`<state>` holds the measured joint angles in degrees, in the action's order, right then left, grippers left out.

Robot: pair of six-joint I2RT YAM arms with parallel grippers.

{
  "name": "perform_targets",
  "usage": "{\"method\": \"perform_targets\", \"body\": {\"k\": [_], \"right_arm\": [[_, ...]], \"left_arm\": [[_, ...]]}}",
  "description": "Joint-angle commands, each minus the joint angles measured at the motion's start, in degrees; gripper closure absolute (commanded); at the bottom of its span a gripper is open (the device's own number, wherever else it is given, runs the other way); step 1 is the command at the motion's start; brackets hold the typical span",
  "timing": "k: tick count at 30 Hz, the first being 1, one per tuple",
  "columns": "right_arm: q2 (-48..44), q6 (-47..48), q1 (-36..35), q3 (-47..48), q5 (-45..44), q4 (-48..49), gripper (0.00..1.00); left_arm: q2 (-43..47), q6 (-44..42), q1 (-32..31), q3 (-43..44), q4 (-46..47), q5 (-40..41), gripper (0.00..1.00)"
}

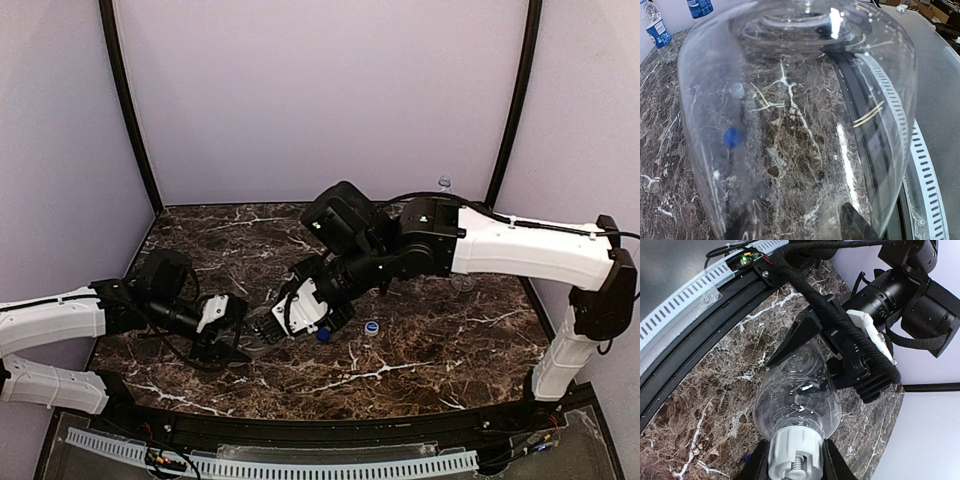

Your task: Unscrew the bottle caps

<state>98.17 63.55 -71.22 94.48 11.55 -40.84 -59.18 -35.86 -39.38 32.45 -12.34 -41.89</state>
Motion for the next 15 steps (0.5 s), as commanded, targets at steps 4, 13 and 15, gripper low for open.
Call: {"method": "perform_targets", "body": {"k": [4,13,15], "right_arm": [[-4.1,-1.2,0.7,-7.0,-9.0,9.4,0.27],[-9.1,-33.6,6.7,-8.5,2.2,19.4,0.01],[-8.3,-42.9,9.0,-6.8,5.2,19.5,0.01]], "left_arm": [[1.5,3.3,0.3,0.5,4.4,1.0,0.55],[1.5,7.1,0.3,-2.9,19.4,16.7,0.54],[1.4,7.9,0.3,-3.8,24.5,23.0,0.54]]}}
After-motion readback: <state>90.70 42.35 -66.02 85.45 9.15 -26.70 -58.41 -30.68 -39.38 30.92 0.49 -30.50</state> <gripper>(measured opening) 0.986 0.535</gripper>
